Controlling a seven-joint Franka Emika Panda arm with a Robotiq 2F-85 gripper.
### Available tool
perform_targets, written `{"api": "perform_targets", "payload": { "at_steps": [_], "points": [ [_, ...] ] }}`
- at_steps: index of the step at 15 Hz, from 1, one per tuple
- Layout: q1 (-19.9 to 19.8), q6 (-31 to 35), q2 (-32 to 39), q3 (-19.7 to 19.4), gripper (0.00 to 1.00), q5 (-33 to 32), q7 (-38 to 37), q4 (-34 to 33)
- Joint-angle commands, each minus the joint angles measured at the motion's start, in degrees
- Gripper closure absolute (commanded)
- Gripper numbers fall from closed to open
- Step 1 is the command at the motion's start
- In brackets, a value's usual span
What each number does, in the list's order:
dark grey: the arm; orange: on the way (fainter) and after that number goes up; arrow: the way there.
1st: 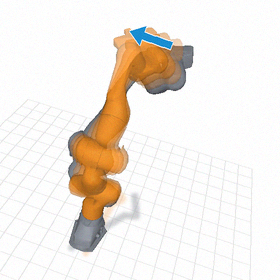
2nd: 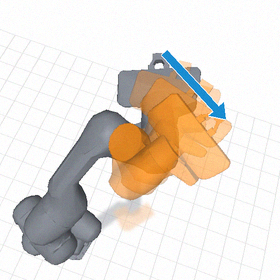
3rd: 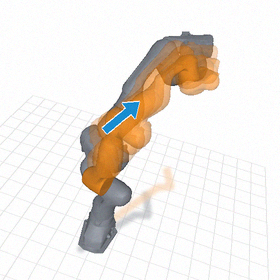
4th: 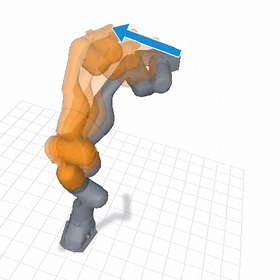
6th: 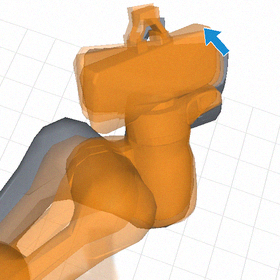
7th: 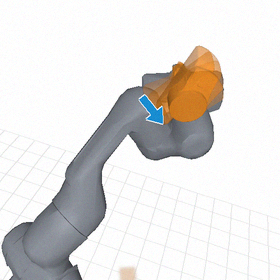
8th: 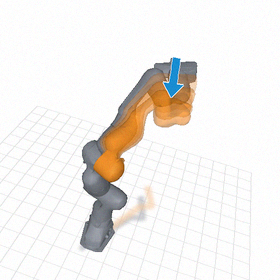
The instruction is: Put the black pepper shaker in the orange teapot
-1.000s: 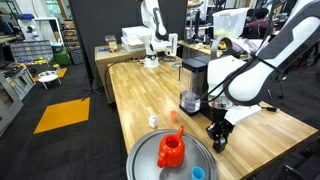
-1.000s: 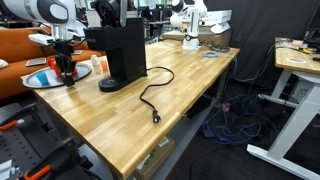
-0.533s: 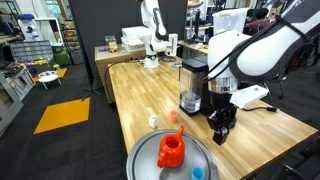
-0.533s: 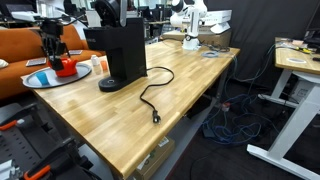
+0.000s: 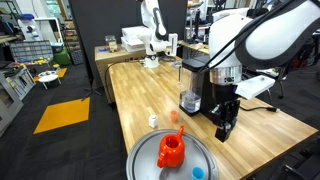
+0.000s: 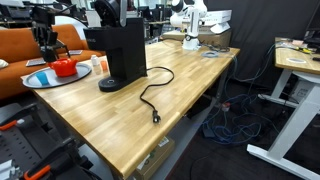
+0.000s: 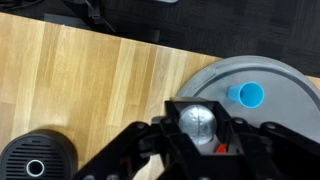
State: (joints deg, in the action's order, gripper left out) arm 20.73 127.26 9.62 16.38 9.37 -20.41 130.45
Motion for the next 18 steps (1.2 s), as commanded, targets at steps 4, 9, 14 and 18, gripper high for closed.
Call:
{"api": "perform_targets", "payload": {
  "at_steps": [4,9,14,18],
  "points": [
    [-0.1,-0.2,0.0,1.0,0.61,0.0,0.0,-0.5],
    [0.0,-0.2,0.0,1.2,0.61,0.0,0.0,-0.8],
    [0.5,0.0,1.9,1.1,0.86,-1.8,-0.4,-3.6],
    [1.7,-1.0,5.4,1.1,0.86,-5.5,-1.0,-9.9]
  ]
}}
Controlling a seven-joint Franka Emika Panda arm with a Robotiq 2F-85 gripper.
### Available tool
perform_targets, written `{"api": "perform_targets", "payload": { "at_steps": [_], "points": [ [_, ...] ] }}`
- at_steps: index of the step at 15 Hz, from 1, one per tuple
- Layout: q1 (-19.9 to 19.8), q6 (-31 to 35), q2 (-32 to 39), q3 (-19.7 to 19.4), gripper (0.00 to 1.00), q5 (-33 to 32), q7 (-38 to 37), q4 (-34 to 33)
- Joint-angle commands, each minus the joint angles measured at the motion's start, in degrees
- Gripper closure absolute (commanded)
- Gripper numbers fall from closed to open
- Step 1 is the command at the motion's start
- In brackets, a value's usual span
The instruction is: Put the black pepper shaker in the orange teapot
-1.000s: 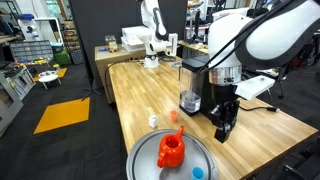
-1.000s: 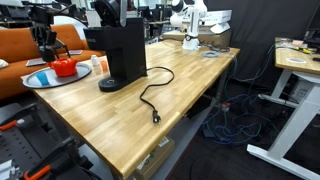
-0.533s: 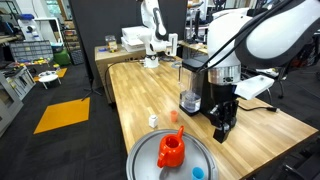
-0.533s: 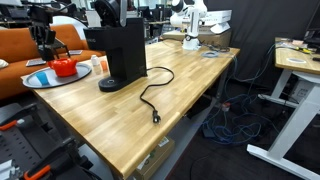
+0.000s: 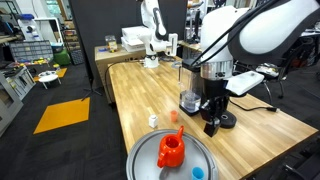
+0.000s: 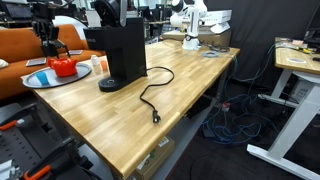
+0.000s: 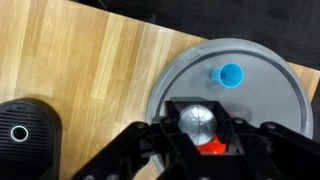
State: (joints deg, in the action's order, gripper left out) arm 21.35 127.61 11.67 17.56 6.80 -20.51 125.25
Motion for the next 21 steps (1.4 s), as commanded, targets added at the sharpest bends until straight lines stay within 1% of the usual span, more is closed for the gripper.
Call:
{"api": "perform_targets", "payload": {
  "at_steps": [1,5,9,10,12,19,20,21],
  "points": [
    [1.6,-1.8,4.3,-0.2,0.86,-4.1,-1.0,-6.4],
    [3.5,-3.0,9.0,-0.6,0.86,-7.2,-0.4,-12.4],
    [4.4,-3.0,12.0,-0.9,0.86,-7.9,0.4,-16.3],
    [4.2,-0.6,10.7,-0.8,0.61,-6.8,-0.1,-13.9],
    [4.4,-0.8,11.5,-0.9,0.61,-6.8,0.0,-15.0],
    [4.5,-1.3,11.5,-0.9,0.61,-6.8,0.0,-15.2],
    [4.5,-1.4,11.5,-0.9,0.86,-6.8,0.0,-15.2],
    [4.6,-1.5,11.6,-0.9,0.86,-6.9,-0.1,-15.5]
  ]
}}
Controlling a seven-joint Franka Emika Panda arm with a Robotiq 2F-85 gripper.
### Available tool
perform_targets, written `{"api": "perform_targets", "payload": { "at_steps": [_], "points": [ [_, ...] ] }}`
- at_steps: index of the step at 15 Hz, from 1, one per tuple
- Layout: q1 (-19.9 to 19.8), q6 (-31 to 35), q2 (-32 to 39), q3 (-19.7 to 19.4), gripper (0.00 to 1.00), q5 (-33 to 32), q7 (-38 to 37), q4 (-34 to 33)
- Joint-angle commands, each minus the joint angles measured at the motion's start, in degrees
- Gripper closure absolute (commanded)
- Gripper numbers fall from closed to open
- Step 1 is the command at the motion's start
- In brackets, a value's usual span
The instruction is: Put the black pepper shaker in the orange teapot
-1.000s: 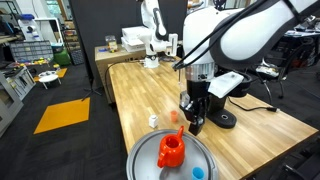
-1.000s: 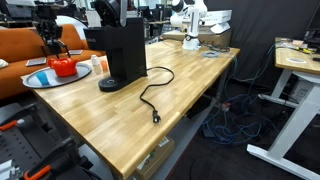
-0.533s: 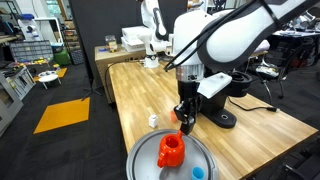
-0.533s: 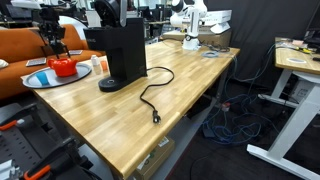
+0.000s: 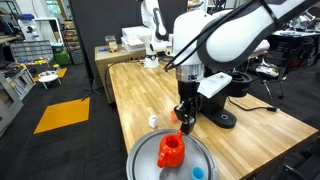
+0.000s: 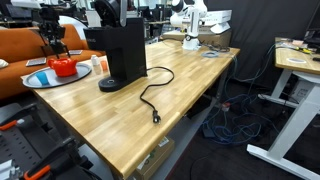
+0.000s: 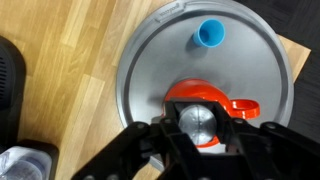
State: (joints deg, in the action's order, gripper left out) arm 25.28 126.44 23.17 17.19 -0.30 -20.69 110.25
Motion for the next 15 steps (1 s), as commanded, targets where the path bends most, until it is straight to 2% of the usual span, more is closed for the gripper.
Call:
{"api": "perform_targets", "payload": {
  "at_steps": [1,9,15],
  "points": [
    [0.8,-0.5,0.2,-0.5,0.86,0.0,0.0,-0.8],
    [5.0,-2.7,2.2,0.2,0.86,-1.3,0.0,-6.3],
    [6.9,-5.0,6.2,-0.8,0.86,-2.3,0.2,-10.6]
  ]
}}
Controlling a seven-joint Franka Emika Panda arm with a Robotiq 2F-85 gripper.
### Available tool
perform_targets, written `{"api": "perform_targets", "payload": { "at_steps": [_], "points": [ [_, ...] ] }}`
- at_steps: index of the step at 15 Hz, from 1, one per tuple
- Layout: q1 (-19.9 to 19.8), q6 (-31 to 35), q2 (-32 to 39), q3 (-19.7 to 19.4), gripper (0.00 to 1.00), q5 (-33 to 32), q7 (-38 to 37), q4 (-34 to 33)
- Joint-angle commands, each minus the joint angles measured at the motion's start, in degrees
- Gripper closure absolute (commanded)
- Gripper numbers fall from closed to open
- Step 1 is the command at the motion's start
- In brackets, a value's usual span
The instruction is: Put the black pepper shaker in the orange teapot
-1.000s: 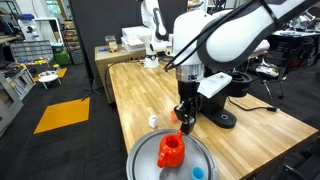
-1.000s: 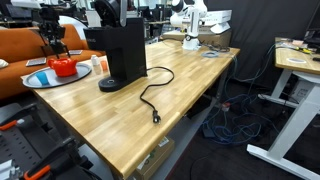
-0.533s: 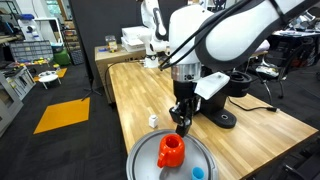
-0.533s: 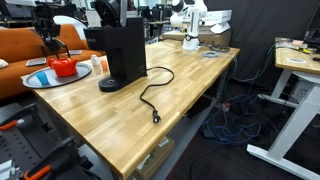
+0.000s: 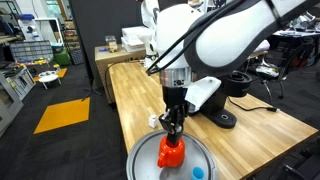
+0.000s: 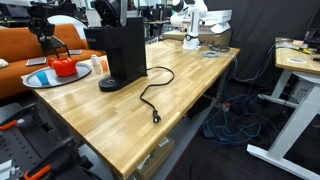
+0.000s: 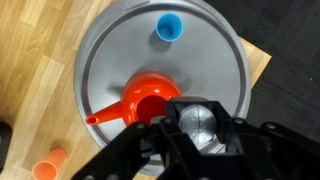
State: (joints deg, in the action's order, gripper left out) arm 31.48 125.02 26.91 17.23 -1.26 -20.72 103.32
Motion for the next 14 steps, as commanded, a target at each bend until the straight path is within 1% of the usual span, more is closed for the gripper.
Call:
{"api": "perform_targets", "payload": {
  "at_steps": [1,6,14],
  "points": [
    [0.7,-3.9,3.2,-1.2,0.86,-1.6,0.3,-4.2],
    [0.4,-5.6,5.6,-2.8,0.86,-2.0,0.7,-6.0],
    [1.0,-8.0,8.5,-2.9,0.86,-2.1,2.0,-10.1]
  ]
}}
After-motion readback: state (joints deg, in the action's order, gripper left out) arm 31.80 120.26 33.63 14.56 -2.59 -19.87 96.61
